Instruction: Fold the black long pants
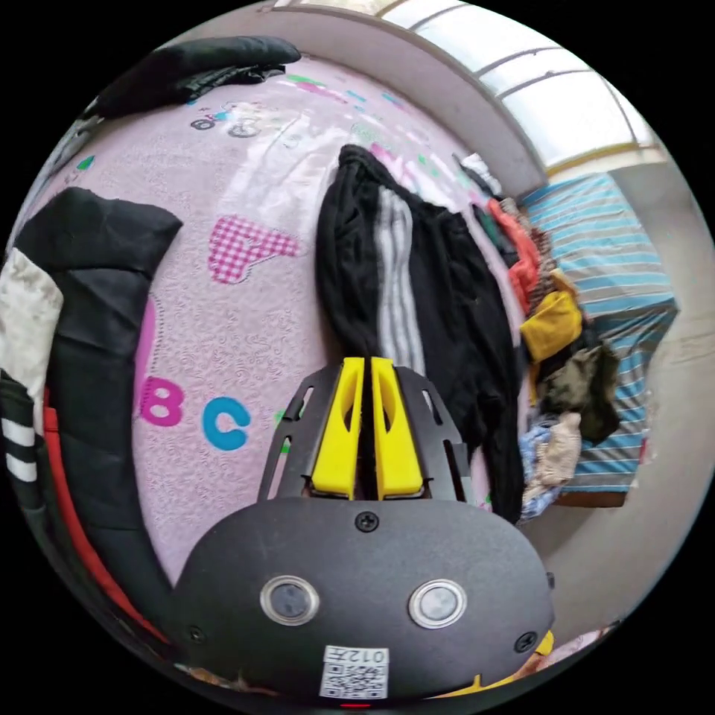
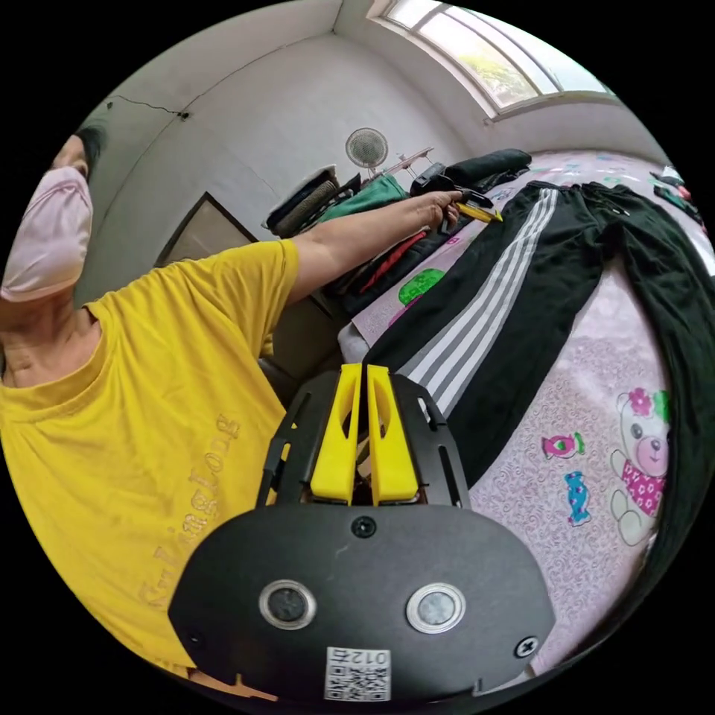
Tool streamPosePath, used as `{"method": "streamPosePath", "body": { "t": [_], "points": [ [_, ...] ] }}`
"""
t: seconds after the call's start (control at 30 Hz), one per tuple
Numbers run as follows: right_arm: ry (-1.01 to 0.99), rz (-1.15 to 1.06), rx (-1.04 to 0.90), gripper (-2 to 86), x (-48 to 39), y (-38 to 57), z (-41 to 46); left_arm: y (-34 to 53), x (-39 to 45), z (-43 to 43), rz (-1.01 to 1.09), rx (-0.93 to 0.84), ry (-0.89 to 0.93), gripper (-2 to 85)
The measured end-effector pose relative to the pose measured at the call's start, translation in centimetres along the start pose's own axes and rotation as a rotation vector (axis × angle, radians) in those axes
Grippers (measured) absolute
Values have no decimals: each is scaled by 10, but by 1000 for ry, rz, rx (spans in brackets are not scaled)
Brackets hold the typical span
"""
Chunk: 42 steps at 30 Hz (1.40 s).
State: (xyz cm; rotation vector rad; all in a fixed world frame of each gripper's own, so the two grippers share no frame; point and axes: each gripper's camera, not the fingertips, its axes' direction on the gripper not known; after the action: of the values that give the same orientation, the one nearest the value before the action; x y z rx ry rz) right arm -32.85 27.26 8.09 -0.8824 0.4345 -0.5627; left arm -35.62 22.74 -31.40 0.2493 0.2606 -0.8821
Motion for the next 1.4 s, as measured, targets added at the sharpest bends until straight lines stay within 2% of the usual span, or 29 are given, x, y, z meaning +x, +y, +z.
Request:
{"method": "streamPosePath", "body": {
  "t": [0.07,0.2,0.4,0.47,0.53,0.63,0.7,0.77,0.87,0.93,1.07,1.17,1.23,1.4],
  "points": [
    [-59,15,62,16,17,-7,-46,-7,13,-3,-1,72,174,9],
    [-112,83,207,15,51,-10,-126,-28,75,8,79,92,153,8],
    [-116,237,473,16,114,15,-263,-67,231,114,257,-5,-43,9],
    [-62,397,558,16,145,36,-312,-69,285,191,330,-75,-206,12],
    [41,526,611,15,163,56,-344,-59,311,250,405,-196,-295,16],
    [208,558,635,13,161,69,-372,-34,322,294,451,-225,-234,18],
    [225,538,654,13,157,70,-381,-19,315,292,463,-184,-157,19],
    [252,486,686,15,145,68,-389,7,292,271,443,-105,-1,19],
    [298,422,616,24,126,52,-382,58,254,248,461,-72,260,18],
    [369,379,513,35,114,38,-370,96,236,247,489,-102,305,20],
    [625,231,239,75,74,2,-334,204,227,271,693,-200,242,31],
    [812,209,87,87,55,-13,-313,285,239,298,856,-239,209,44],
    [829,279,90,89,53,-12,-314,328,252,316,954,-277,171,55],
    [675,495,267,94,65,14,-339,423,278,359,1227,-310,40,88]
  ]
}}
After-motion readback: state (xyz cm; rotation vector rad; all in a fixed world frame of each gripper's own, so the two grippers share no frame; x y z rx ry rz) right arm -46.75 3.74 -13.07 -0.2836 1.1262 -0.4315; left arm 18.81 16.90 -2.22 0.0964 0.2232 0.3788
